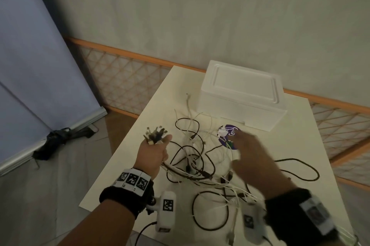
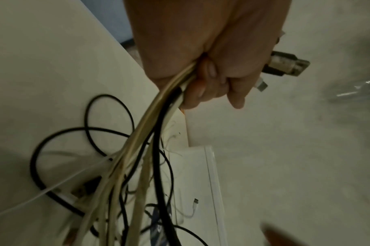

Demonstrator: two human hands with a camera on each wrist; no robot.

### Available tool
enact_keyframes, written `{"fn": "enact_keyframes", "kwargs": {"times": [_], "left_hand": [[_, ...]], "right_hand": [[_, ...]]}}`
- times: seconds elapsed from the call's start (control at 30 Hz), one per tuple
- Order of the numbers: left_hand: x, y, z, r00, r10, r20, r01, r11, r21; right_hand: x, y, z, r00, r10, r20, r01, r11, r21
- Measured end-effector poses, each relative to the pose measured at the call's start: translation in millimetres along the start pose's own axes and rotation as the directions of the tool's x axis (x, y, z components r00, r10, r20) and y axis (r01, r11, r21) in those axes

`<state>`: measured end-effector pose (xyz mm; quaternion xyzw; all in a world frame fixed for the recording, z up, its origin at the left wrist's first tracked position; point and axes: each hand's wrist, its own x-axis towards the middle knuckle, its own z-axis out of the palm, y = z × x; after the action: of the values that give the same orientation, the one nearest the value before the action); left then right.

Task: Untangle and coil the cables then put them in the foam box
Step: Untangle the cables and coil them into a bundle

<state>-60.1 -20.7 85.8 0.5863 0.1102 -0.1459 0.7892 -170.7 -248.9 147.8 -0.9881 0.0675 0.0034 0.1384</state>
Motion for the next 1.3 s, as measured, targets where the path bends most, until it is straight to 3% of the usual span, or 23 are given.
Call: {"fn": "enact_keyframes", "kwargs": {"times": [0.07, 0.1, 0.17, 0.2, 0.3, 0.43, 0.57, 0.67, 0.77, 0.8, 0.87, 0.93, 1.0, 1.07, 1.13, 1.3], "left_hand": [[-8, 3, 11, 0.997, 0.017, 0.082, -0.016, 1.000, -0.018], [-11, 5, 16, 0.993, 0.023, 0.116, -0.017, 0.998, -0.054], [-15, 11, 21, 0.987, 0.038, 0.159, -0.018, 0.992, -0.128], [-16, 14, 20, 0.986, 0.045, 0.158, -0.020, 0.987, -0.157], [-14, 23, 8, 0.993, 0.045, 0.109, -0.015, 0.965, -0.261], [-11, 25, -10, 0.998, -0.020, 0.066, 0.046, 0.908, -0.416], [-8, 25, -21, 0.999, -0.031, 0.034, 0.043, 0.896, -0.441], [-6, 28, -28, 0.999, -0.037, 0.009, 0.038, 0.897, -0.440], [-10, 19, -24, 0.998, -0.057, 0.007, 0.055, 0.919, -0.390], [-13, 14, -18, 0.998, -0.069, 0.014, 0.069, 0.931, -0.359], [-21, 6, -3, 0.994, -0.097, 0.043, 0.106, 0.946, -0.305], [-32, -2, 17, 0.988, -0.123, 0.097, 0.144, 0.955, -0.261], [-44, -7, 39, 0.976, -0.136, 0.173, 0.175, 0.956, -0.237], [-52, -10, 56, 0.964, -0.132, 0.231, 0.187, 0.954, -0.235], [-52, -10, 61, 0.960, -0.134, 0.246, 0.197, 0.948, -0.251], [-36, -10, 34, 0.980, -0.165, 0.115, 0.194, 0.927, -0.320]], "right_hand": [[4, -39, 17, 0.954, -0.235, 0.188, 0.218, 0.970, 0.106], [6, -51, 27, 0.918, -0.288, 0.274, 0.271, 0.957, 0.101], [10, -60, 43, 0.872, -0.277, 0.403, 0.309, 0.951, -0.017], [11, -58, 49, 0.876, -0.248, 0.413, 0.310, 0.946, -0.091], [10, -37, 60, 0.925, -0.171, 0.338, 0.252, 0.945, -0.210], [2, -21, 65, 0.947, -0.065, 0.314, 0.179, 0.919, -0.350], [-12, -8, 61, 0.972, 0.058, 0.226, 0.038, 0.917, -0.397], [-26, 19, 58, 0.944, 0.189, 0.270, -0.057, 0.900, -0.432], [-36, 33, 53, 0.872, 0.253, 0.419, -0.067, 0.909, -0.411], [-37, 33, 51, 0.854, 0.235, 0.465, -0.043, 0.921, -0.388], [-35, 21, 43, 0.873, 0.105, 0.476, 0.040, 0.957, -0.286], [-29, -4, 35, 0.912, -0.112, 0.394, 0.121, 0.993, 0.003], [-20, -33, 37, 0.935, -0.235, 0.266, 0.136, 0.929, 0.344], [-13, -50, 46, 0.946, -0.221, 0.238, 0.071, 0.856, 0.512], [-10, -47, 58, 0.944, -0.181, 0.276, 0.034, 0.885, 0.465], [-30, 6, 68, 0.918, -0.147, 0.369, 0.136, 0.989, 0.056]]}}
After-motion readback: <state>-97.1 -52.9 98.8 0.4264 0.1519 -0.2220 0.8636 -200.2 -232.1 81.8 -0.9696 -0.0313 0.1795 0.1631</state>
